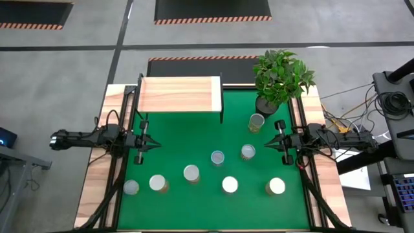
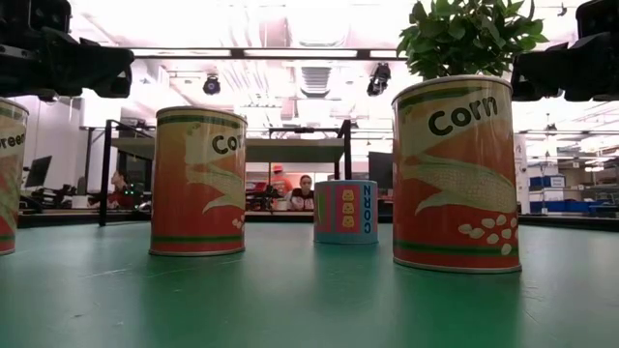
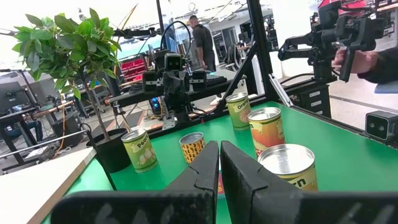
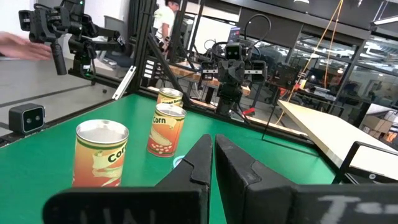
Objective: Pick and place cans onto a shelf
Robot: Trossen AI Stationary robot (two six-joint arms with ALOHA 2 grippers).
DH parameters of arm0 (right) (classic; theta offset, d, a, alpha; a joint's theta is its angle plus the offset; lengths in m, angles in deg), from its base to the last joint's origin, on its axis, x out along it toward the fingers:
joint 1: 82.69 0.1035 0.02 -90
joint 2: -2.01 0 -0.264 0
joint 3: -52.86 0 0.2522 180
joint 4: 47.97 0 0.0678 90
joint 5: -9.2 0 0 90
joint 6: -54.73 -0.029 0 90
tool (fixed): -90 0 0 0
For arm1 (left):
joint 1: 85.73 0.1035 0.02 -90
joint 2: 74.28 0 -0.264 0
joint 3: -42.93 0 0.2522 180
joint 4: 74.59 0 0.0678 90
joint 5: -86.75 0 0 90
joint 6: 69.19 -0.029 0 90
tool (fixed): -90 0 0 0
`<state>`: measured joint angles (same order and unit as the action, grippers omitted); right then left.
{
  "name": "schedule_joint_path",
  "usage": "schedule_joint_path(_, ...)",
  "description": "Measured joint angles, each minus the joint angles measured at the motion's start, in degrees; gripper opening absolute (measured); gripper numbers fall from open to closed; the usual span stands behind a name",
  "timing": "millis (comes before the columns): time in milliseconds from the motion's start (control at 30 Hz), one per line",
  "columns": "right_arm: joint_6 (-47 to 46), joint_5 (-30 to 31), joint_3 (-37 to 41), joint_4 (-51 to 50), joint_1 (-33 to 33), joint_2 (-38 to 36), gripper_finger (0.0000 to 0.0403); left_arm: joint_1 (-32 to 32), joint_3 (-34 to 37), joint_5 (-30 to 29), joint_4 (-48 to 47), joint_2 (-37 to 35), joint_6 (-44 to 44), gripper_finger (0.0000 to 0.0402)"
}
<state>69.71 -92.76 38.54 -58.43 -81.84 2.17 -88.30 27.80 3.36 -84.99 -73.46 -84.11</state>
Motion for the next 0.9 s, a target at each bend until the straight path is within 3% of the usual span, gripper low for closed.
schedule_joint_path(100,-1.2,-0.04,0.0,0.08,0.0,0.0,0.0009,0.0,0.0,-0.02,0.02,0.0,-0.01,0.0)
schedule_joint_path(200,-9.58,0.73,0.0,4.79,-0.03,0.04,0.0009,0.0,0.0,-0.02,0.34,0.0,-0.06,0.0)
schedule_joint_path(333,-18.54,4.2,0.02,11.35,-0.03,0.22,0.0009,-0.05,-0.02,0.06,8.22,0.0,1.9,0.0)
schedule_joint_path(500,-22.69,8.63,0.02,12.08,-0.03,2.16,0.0009,-0.35,-0.11,0.83,19.48,0.33,30.11,0.0)
schedule_joint_path(633,-26.38,9.23,0.02,12.01,-0.03,3.56,0.0009,-0.34,-0.11,-5.32,24.81,0.35,35.61,0.0)
schedule_joint_path(767,-25.23,12.71,0.0,13.92,-0.03,3.8,0.0009,-0.33,-0.11,-14.75,28.73,0.81,47.84,0.0)
schedule_joint_path(900,-25.07,13.49,0.0,15.51,-0.01,3.67,0.0009,-0.35,-0.11,-16.38,28.84,1.71,50.6,0.0)
